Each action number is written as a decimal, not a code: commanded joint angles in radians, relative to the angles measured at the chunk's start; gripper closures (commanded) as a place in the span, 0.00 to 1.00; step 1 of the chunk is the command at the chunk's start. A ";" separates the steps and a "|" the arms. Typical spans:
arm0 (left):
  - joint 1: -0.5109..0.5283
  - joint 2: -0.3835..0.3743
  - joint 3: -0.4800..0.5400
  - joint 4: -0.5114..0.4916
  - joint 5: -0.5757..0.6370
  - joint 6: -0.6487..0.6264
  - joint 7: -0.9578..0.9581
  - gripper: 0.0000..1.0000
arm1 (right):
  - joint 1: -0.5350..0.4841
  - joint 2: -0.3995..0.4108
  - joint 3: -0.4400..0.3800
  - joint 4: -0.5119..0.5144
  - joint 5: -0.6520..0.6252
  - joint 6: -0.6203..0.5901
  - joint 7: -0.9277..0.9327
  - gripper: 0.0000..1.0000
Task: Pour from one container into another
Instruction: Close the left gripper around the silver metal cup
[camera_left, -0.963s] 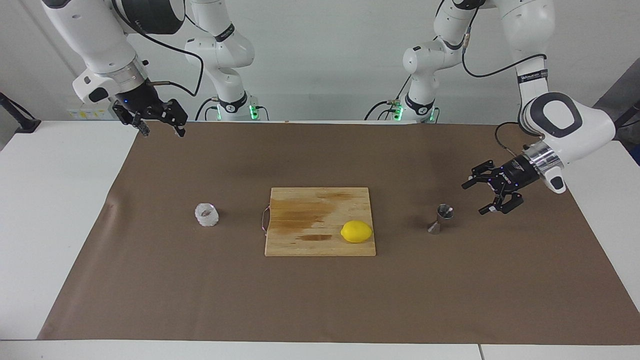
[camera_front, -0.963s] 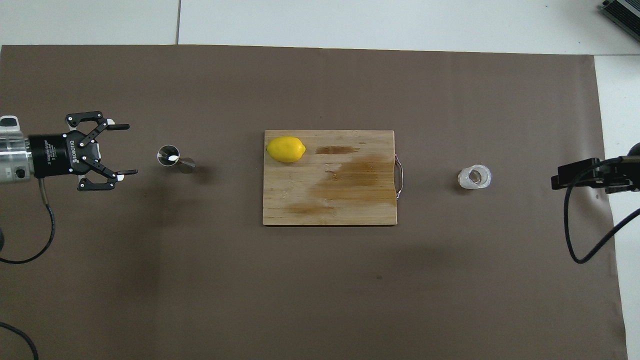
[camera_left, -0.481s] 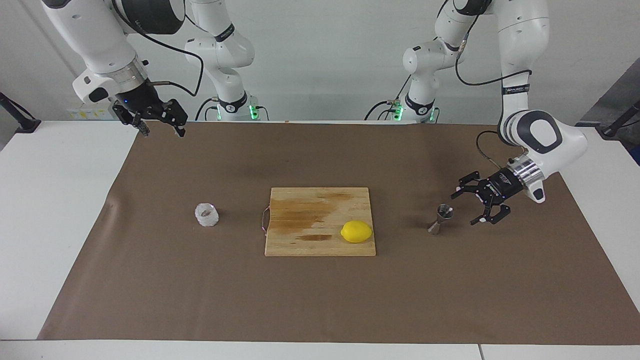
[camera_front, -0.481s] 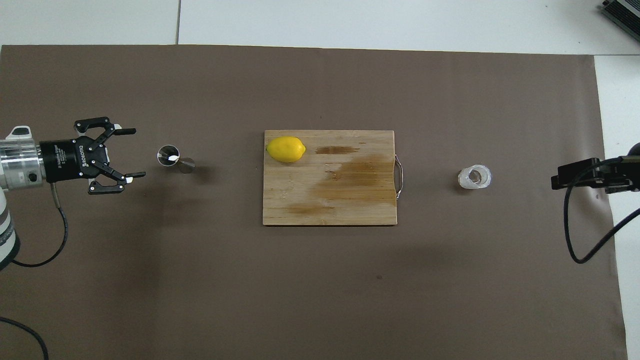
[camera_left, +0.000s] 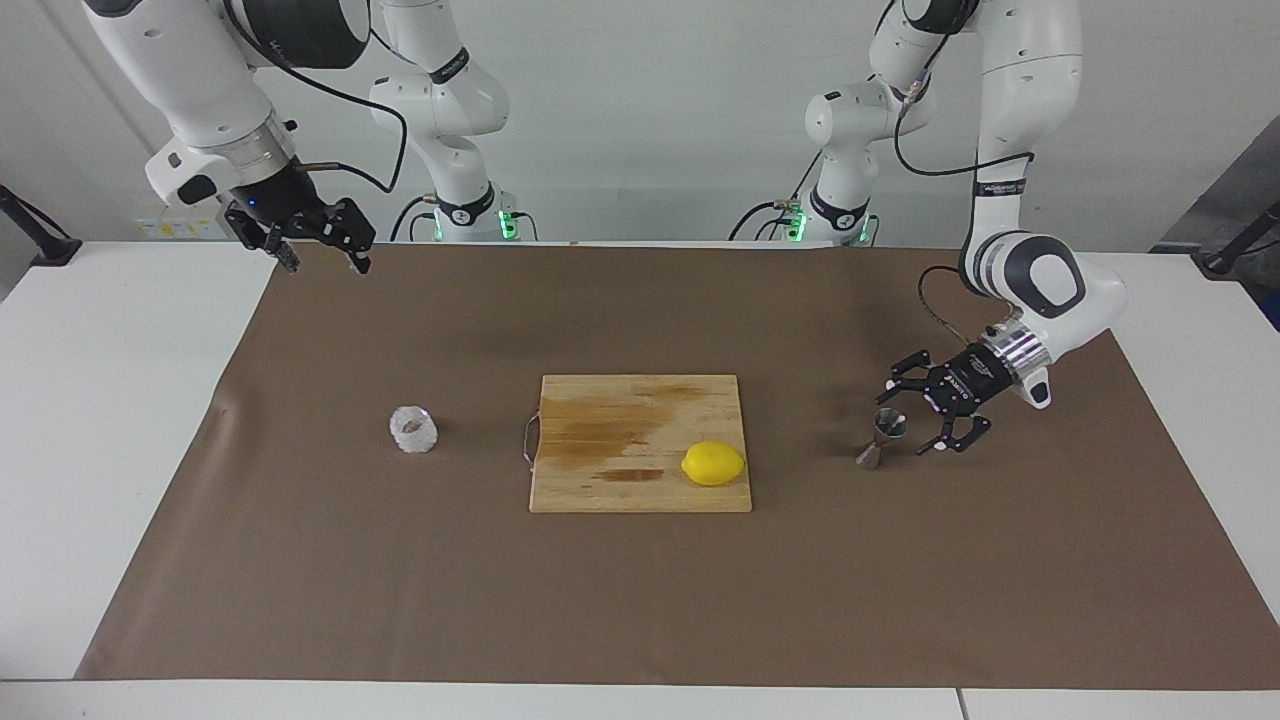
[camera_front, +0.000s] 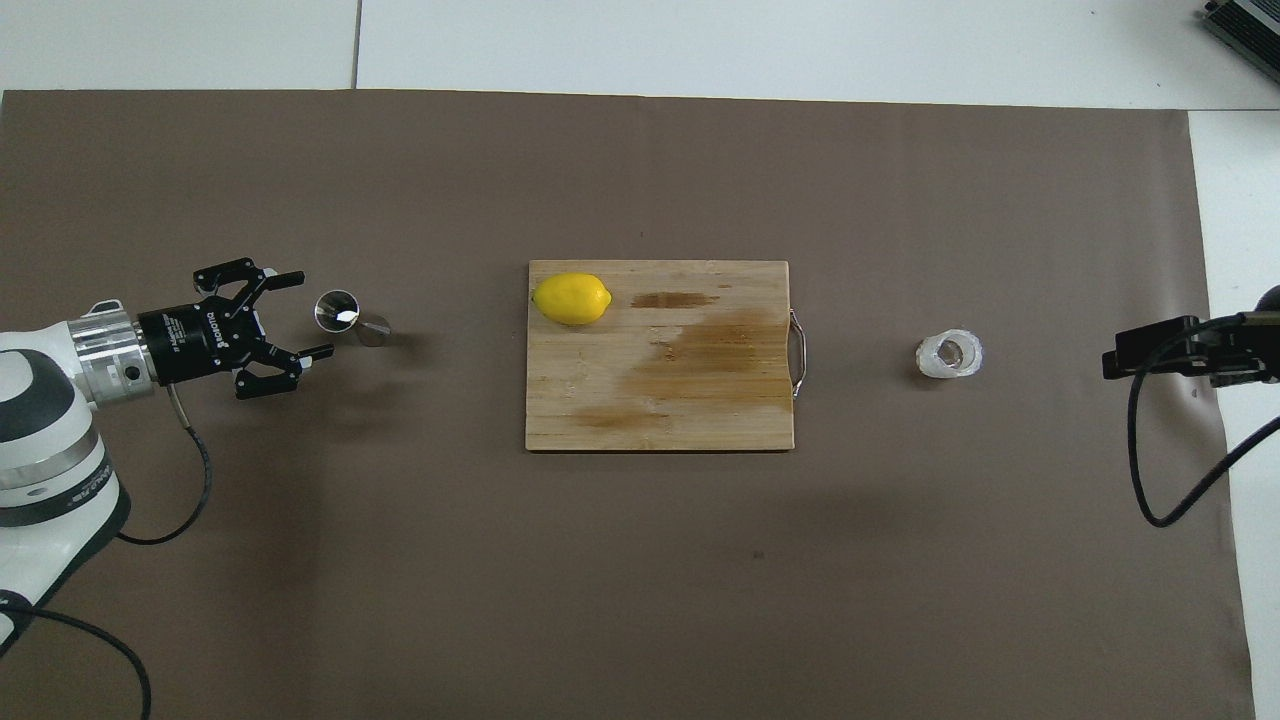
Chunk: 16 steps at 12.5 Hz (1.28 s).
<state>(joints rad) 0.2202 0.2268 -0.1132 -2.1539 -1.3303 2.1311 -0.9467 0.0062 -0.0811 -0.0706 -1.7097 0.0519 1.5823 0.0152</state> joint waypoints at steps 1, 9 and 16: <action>-0.018 -0.026 0.006 -0.029 -0.038 0.020 -0.006 0.00 | -0.011 0.009 0.008 0.016 0.011 -0.015 0.005 0.00; -0.018 -0.029 0.004 -0.027 -0.064 0.006 0.002 0.00 | -0.011 0.009 0.008 0.016 0.011 -0.013 0.005 0.00; -0.018 -0.029 0.004 -0.029 -0.064 0.007 0.005 0.32 | -0.011 0.009 0.008 0.016 0.011 -0.015 0.005 0.00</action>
<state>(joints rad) 0.2137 0.2244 -0.1164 -2.1542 -1.3730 2.1307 -0.9466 0.0062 -0.0811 -0.0706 -1.7097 0.0519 1.5823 0.0152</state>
